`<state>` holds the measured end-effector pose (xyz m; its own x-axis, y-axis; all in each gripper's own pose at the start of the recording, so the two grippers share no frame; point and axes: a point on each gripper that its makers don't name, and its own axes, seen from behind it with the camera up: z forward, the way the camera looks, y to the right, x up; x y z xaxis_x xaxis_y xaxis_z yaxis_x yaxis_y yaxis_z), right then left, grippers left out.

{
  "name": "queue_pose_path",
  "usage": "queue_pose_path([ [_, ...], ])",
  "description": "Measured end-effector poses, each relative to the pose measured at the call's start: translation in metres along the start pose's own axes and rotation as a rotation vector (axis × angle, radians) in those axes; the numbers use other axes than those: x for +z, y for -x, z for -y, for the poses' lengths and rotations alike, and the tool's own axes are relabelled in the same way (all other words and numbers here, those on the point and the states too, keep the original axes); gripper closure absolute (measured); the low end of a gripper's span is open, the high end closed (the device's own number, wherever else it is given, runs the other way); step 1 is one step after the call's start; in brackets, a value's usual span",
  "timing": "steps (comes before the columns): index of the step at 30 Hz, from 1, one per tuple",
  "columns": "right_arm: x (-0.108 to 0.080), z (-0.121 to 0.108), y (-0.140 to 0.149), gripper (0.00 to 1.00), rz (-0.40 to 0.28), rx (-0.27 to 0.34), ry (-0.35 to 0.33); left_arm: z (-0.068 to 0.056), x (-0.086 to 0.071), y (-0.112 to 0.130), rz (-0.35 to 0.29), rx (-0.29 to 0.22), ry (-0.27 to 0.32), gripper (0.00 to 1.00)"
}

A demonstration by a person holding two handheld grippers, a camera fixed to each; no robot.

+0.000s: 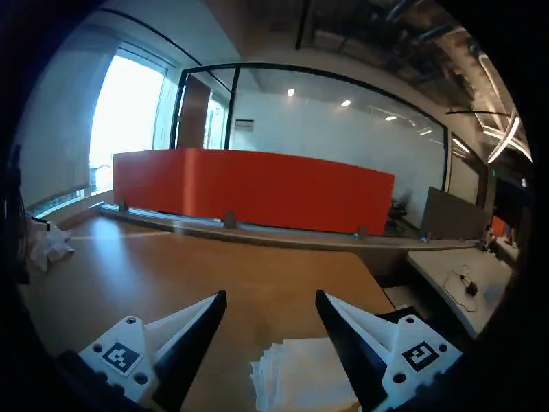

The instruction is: Fold towel

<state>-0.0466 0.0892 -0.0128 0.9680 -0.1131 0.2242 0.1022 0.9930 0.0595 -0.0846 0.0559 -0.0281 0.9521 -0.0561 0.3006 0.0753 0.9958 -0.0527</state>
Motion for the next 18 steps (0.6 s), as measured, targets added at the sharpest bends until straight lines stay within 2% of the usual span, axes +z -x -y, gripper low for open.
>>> queue_pose_path([
  [8, 0.006, 0.019, -0.018, 0.0, -0.041, 0.006, 0.022, 0.013, 0.005, -0.007, -0.039, -0.001, -0.025, 0.07],
  [18, 0.004, 0.061, -0.047, 0.0, -0.124, 0.017, 0.033, 0.027, 0.008, -0.021, -0.112, -0.009, -0.039, 0.06],
])
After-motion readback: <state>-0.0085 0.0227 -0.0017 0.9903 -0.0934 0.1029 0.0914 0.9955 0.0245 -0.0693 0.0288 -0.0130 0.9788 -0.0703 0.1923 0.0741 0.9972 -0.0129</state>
